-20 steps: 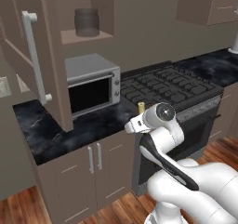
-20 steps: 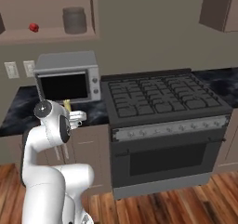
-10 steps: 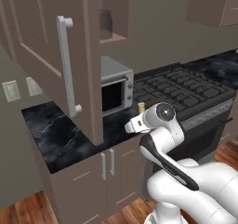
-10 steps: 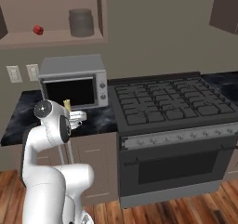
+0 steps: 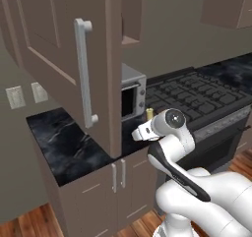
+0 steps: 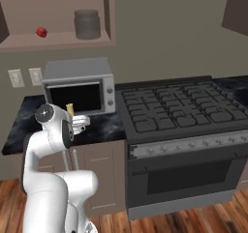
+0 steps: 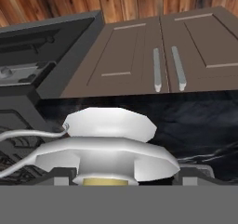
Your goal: Pick the candle and jar from the dining table and place them in the open cabinet. Close the cabinet after placing the objects.
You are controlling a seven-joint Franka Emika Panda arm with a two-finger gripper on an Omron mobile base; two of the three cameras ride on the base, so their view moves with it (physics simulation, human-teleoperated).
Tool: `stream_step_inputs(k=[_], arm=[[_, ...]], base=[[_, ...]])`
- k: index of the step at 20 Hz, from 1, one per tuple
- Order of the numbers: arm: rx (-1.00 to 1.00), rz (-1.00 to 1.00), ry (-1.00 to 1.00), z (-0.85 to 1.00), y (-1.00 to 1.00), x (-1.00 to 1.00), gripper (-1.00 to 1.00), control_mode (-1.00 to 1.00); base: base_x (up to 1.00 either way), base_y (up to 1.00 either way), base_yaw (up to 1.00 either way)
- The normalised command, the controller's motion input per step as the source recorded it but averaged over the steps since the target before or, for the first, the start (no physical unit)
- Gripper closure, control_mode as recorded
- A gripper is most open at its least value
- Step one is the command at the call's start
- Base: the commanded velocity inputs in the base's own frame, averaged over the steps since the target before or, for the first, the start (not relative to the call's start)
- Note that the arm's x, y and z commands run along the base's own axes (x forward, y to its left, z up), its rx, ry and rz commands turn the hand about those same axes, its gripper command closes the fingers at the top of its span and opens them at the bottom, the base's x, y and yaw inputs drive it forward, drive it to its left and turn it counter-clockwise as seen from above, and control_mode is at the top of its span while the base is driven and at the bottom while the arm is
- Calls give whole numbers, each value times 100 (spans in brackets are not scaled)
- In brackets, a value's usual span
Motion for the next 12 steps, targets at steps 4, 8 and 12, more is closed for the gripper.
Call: stream_step_inputs(k=[4, 8, 12], arm=[[0, 0, 0, 0, 0, 0, 100, 100], [0, 0, 0, 0, 0, 0, 100, 100], [0, 0, 0, 0, 0, 0, 100, 100]], base=[[21, 33, 0], [12, 38, 0], [14, 36, 0]])
